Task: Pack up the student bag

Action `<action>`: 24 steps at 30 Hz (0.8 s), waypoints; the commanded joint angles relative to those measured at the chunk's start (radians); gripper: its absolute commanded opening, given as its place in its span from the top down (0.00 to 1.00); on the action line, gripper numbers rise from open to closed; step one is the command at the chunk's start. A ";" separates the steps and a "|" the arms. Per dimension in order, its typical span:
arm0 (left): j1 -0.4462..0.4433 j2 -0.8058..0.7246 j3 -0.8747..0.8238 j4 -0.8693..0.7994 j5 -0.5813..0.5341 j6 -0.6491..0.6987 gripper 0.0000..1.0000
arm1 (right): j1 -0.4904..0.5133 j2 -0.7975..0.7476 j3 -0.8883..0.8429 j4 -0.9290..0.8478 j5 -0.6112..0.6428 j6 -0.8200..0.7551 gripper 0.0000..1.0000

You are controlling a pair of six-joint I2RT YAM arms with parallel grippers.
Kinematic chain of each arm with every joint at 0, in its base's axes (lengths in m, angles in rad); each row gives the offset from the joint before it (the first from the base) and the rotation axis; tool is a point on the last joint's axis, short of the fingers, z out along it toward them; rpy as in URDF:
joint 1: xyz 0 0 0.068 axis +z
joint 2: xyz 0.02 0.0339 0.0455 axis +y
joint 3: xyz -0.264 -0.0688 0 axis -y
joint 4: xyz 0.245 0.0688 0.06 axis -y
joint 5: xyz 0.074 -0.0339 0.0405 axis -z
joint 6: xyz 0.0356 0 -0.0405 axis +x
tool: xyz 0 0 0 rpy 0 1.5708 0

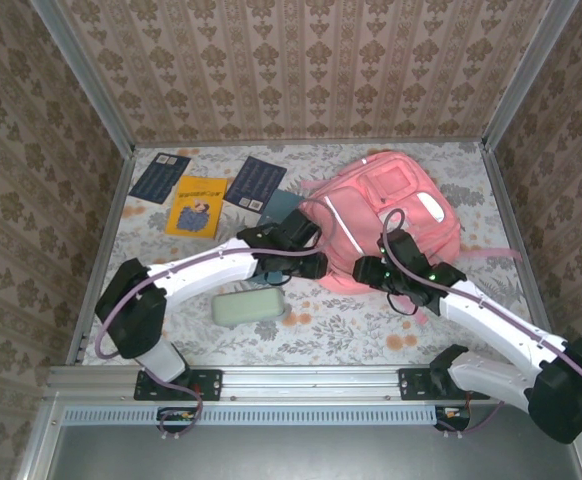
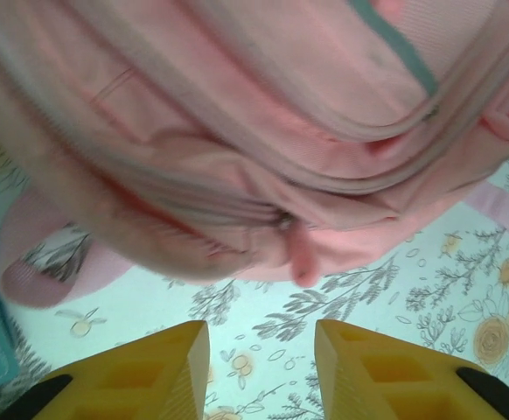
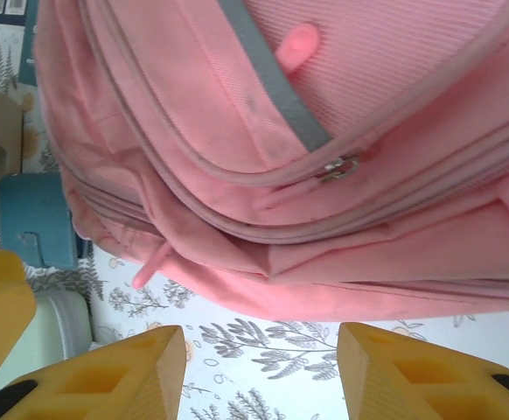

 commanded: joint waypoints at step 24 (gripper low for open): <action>-0.117 0.333 0.341 -0.274 -0.197 0.335 0.69 | -0.054 -0.091 -0.073 -0.041 -0.014 0.050 0.51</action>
